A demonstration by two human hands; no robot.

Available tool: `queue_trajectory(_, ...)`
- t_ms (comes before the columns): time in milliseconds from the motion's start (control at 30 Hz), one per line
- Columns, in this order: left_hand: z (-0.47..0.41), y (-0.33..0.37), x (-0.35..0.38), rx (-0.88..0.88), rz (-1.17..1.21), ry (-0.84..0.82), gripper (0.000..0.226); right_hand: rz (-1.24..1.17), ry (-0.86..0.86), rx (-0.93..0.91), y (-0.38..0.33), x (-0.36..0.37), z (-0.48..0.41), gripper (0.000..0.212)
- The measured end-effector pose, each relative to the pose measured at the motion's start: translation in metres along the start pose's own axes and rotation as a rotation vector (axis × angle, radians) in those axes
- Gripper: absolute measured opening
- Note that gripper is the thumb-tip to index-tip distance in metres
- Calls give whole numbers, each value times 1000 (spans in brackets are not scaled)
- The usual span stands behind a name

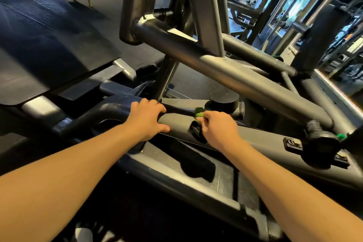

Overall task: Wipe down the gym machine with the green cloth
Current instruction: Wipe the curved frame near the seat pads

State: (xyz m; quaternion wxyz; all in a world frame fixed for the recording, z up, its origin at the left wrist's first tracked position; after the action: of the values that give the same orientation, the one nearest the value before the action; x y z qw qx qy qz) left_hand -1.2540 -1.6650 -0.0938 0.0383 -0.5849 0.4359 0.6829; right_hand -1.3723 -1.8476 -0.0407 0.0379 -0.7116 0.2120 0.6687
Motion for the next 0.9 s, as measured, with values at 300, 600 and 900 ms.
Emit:
queue_trajectory(300, 0, 1, -1, 37, -12, -19, 63, 321, -63, -93, 66, 4, 42, 91)
queue_trajectory(600, -4, -13, -5, 15, -30, -33, 65, 250, -36, -207, -23, 21, -6, 71)
queue_trajectory(900, 1, -21, -7, -183, 72, 23, 74, 242, -198, -407, -89, 8, -66, 32)
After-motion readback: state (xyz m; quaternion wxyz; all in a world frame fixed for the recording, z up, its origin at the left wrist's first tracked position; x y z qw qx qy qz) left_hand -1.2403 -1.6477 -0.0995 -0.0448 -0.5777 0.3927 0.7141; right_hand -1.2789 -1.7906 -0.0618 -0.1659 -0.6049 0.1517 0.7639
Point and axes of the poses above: each hand's wrist, its own z-axis away from the middle knuckle, its own x-axis out of the palm, y = z × x, the point moved 2 cm from there along -z, towards the middle knuckle, and after that the axes turned 13 degrees about z, right-handed, at the moved point
